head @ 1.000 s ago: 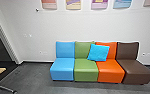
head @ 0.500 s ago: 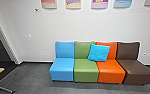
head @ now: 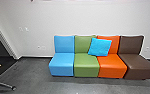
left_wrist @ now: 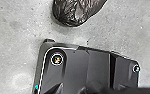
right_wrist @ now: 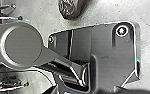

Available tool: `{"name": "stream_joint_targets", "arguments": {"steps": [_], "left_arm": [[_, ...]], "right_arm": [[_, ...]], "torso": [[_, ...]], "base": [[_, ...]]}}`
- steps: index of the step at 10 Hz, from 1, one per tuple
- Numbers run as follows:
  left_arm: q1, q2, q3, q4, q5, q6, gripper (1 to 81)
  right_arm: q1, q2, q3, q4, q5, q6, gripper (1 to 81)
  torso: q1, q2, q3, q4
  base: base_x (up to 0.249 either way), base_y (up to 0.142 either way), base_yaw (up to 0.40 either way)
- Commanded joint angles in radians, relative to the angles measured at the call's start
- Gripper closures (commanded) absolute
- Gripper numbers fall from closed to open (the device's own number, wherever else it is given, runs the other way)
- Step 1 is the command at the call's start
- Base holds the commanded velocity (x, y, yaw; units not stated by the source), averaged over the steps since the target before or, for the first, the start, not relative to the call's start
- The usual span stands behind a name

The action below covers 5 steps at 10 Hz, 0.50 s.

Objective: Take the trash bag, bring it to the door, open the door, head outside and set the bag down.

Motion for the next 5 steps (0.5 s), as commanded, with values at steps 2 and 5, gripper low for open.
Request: {"name": "stream_joint_targets", "arguments": {"steps": [2,5], "left_arm": [[-0.134,-0.017,-0.007,-0.069,0.124,-0.006,1.0],[-0.168,-0.008,-0.004,-0.089,0.136,-0.006,1.0]], "right_arm": [[0.022,-0.085,0.074,0.011,-0.062,-0.001,1.0],[0.025,-0.112,0.097,0.011,-0.062,-0.001,1.0]], "torso": [[0.082,-0.129,-0.007,0.0],[0.15,-0.237,-0.01,0.0]], "base": [[0.0,0.0,0.0],[0.0,0.0,0.0]]}}
